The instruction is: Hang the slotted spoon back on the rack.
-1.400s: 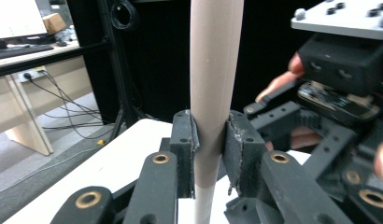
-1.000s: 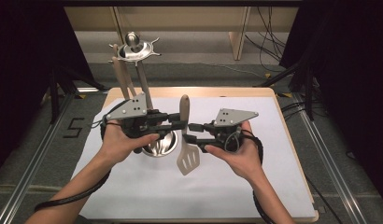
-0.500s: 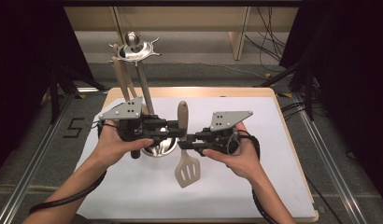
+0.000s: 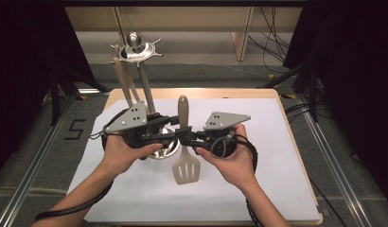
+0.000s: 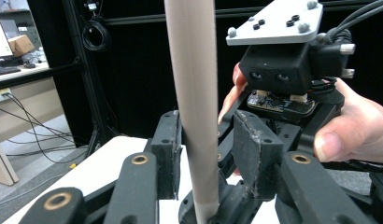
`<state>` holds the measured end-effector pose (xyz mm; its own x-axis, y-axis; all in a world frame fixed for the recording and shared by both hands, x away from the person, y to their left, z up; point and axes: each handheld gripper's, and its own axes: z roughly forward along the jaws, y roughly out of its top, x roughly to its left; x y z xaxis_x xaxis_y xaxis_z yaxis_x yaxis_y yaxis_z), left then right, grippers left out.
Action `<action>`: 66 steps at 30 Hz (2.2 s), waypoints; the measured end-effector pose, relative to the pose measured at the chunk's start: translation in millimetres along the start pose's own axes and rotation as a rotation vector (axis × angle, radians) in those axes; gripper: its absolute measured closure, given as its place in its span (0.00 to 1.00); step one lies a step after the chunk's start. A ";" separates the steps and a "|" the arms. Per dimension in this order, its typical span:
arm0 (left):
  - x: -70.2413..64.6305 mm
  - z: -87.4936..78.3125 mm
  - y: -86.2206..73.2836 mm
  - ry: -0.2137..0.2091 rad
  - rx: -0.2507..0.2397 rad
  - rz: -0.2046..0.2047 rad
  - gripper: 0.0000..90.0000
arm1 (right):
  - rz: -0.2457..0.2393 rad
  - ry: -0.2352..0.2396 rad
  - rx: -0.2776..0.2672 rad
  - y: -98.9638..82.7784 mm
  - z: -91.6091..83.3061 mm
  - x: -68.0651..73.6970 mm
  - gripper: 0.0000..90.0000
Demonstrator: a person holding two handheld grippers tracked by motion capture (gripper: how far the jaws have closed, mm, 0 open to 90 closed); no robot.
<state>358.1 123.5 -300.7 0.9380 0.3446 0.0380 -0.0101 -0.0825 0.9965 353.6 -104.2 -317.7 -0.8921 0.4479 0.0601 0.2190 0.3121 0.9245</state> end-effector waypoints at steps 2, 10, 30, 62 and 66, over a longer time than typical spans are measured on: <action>1.6 -1.1 -0.8 0.005 0.002 -0.005 0.71 | 0.029 0.003 0.000 -0.4 0.2 0.9 0.87; 7.7 -4.7 -4.1 -0.017 0.011 -0.029 0.83 | 0.019 -0.027 0.006 -3.2 2.9 2.0 0.85; 24.6 -40.1 -3.3 0.026 0.006 -0.020 0.83 | 0.095 -0.273 0.047 -43.9 -37.5 -29.9 0.64; 41.4 -59.9 3.5 0.096 -0.007 -0.018 0.83 | 0.144 -0.450 0.033 -62.0 -71.7 -61.0 0.62; 42.9 -63.4 4.7 0.110 -0.006 -0.015 0.83 | 0.190 -0.459 0.042 -62.1 -71.6 -57.2 0.62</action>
<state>376.3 197.2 -289.7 0.8945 0.4460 0.0304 0.0015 -0.0711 0.9975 362.7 -209.2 -351.6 -0.5707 0.8199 0.0452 0.3852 0.2187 0.8965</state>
